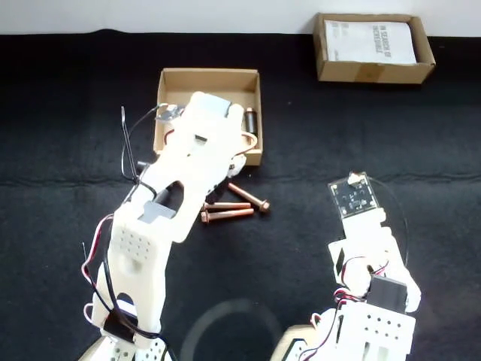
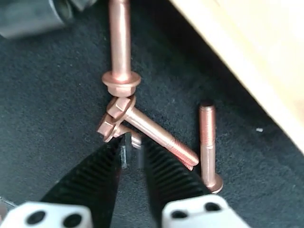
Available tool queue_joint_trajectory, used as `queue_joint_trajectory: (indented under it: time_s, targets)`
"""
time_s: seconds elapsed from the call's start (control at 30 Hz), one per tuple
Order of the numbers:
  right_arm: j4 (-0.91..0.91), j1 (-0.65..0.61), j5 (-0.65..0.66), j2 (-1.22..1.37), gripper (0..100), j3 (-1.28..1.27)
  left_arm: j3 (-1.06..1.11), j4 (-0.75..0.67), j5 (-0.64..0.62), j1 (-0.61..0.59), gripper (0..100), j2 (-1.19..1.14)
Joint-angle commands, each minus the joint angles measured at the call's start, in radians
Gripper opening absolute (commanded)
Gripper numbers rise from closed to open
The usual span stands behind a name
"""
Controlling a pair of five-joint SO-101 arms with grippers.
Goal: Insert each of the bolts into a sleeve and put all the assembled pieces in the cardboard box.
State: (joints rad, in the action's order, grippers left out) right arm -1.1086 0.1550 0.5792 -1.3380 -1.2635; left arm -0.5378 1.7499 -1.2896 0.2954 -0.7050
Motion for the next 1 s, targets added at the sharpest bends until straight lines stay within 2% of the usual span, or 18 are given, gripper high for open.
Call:
queue_joint_trajectory:
  time_s: [0.0, 0.13, 0.33, 0.6, 0.97]
  targets:
    - [0.015, -0.007, -0.012, -0.007, 0.7, 0.015, -0.002, 0.011, 0.011, 0.041, 20, 0.015]
    - [0.015, -0.007, -0.012, -0.007, 0.7, 0.015, -0.002, 0.011, 0.011, 0.061, 29, 0.01]
    - [0.012, -0.007, -0.012, -0.008, 0.7, 0.015, 0.062, 0.005, 0.006, 0.058, 29, 0.008]
    - [0.013, -0.007, -0.012, -0.008, 0.7, 0.015, 0.101, 0.005, 0.006, -0.012, 29, -0.004]
    - [0.015, -0.008, -0.008, -0.007, 0.7, 0.015, 0.128, 0.005, 0.009, -0.027, 10, -0.136]
